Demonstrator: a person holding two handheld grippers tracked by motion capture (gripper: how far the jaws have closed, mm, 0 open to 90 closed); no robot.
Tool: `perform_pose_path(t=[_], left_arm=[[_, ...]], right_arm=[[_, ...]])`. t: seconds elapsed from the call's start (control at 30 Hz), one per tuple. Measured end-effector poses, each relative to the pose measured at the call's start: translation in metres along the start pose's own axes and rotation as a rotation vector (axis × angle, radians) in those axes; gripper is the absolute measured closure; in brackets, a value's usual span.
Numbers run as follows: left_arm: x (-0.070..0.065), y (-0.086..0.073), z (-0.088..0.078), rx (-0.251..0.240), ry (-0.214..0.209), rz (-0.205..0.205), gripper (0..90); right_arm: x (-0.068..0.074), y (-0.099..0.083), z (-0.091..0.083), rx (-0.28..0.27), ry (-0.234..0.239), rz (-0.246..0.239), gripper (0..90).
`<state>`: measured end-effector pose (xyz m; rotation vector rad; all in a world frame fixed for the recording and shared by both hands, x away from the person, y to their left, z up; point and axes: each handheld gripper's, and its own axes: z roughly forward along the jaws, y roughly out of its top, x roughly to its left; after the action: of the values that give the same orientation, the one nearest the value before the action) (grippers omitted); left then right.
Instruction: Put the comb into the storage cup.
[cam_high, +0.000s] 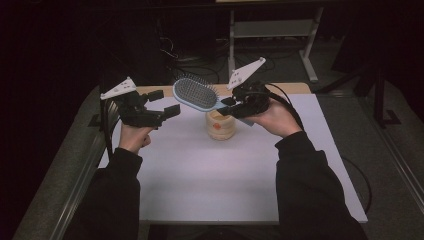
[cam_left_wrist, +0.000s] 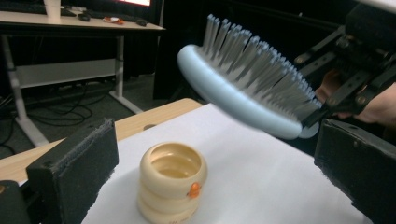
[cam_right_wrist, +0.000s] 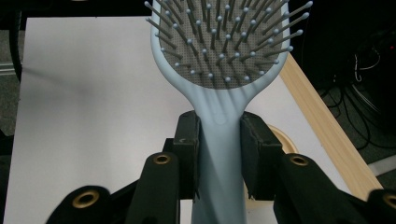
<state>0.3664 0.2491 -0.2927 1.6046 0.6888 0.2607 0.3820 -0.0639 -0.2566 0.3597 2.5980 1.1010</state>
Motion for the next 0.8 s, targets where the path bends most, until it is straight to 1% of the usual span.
perform_pose_path(t=[0.2,0.37,0.5,0.63,0.8], left_arm=[[-0.002,0.005,0.008,-0.019,-0.02,-0.041,0.0],[0.0,0.008,0.012,-0.035,-0.016,-0.086,0.0],[0.002,0.01,0.014,-0.033,-0.018,-0.104,0.0],[0.003,0.01,0.015,-0.045,-0.013,-0.123,0.6],[-0.002,0.011,0.02,-0.041,-0.002,-0.127,14.9]], right_arm=[[0.002,0.003,0.006,-0.013,0.014,-0.007,68.6],[0.003,0.007,0.012,-0.017,0.023,-0.014,68.6],[0.004,0.008,0.016,-0.016,0.024,-0.018,68.6],[0.005,0.009,0.019,-0.02,0.026,-0.016,68.6],[0.007,0.013,0.023,-0.023,0.03,-0.024,68.6]])
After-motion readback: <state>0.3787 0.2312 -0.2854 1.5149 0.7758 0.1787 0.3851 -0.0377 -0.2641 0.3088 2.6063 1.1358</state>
